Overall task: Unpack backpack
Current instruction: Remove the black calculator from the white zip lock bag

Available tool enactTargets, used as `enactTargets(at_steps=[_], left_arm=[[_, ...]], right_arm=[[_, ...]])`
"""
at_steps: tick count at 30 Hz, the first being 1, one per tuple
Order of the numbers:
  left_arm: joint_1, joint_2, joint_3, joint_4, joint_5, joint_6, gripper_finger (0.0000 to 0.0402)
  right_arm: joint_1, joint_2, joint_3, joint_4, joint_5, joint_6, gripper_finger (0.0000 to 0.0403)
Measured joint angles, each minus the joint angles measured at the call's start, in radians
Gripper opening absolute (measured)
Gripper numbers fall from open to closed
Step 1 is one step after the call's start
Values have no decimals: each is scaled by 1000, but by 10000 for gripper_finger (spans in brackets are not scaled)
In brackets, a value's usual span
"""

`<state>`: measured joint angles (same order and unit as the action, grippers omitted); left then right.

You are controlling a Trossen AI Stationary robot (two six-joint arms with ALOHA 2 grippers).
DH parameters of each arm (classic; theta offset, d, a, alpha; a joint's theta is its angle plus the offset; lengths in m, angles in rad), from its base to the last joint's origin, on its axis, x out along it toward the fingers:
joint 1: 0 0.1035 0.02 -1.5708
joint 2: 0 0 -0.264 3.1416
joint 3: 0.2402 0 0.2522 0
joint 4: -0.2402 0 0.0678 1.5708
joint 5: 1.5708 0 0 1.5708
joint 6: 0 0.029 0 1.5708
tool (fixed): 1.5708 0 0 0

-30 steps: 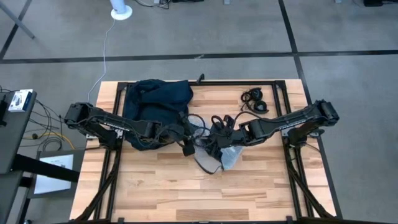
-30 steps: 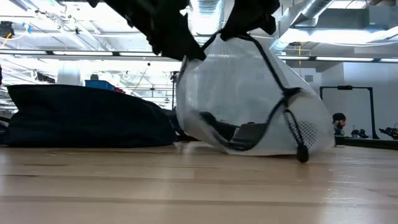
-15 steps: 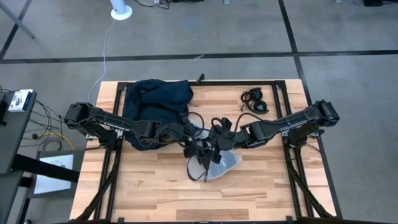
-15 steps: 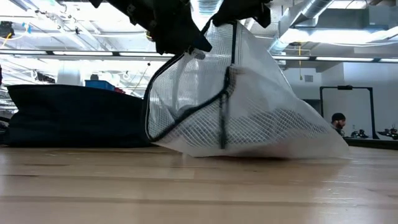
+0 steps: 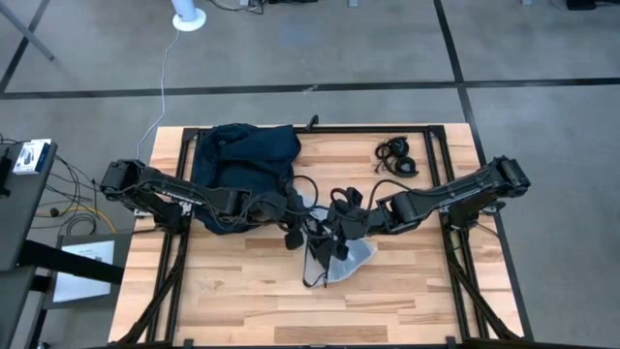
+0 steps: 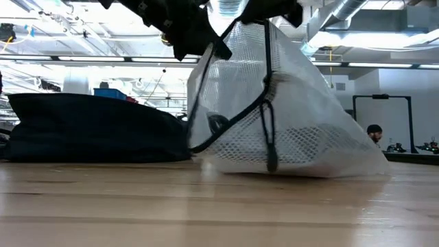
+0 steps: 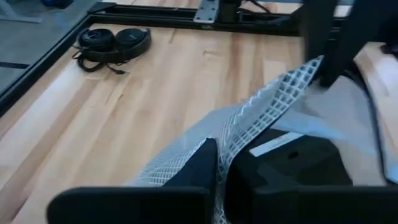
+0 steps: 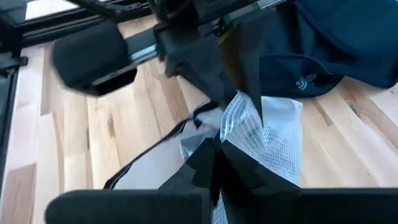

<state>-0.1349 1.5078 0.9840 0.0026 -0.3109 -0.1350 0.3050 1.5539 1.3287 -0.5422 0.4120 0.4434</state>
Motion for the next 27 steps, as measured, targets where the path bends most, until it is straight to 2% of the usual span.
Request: enactTargets(at_steps=[5, 9, 13, 16, 19, 24, 27], left_arm=[[2, 0, 0, -54, -112, -59, 0], [9, 0, 0, -91, -184, -116, 0], [24, 0, 0, -78, -204, -116, 0], [31, 0, -1, -59, -194, -94, 0], [37, 0, -1, -20, -80, -34, 0], [37, 0, -1, 27, 208, 51, 0], [33, 1, -1, 31, 261, 51, 0]], right_arm=[[29, -53, 69, -188, -3, 8, 59], [59, -83, 109, -215, -72, 19, 79], [106, -49, 110, -146, -118, -23, 69], [135, 28, 108, -115, -120, -59, 37], [140, 90, 107, -34, -127, -58, 7], [149, 133, 108, 56, -117, -9, 1], [170, 177, 107, 57, -76, 77, 0]])
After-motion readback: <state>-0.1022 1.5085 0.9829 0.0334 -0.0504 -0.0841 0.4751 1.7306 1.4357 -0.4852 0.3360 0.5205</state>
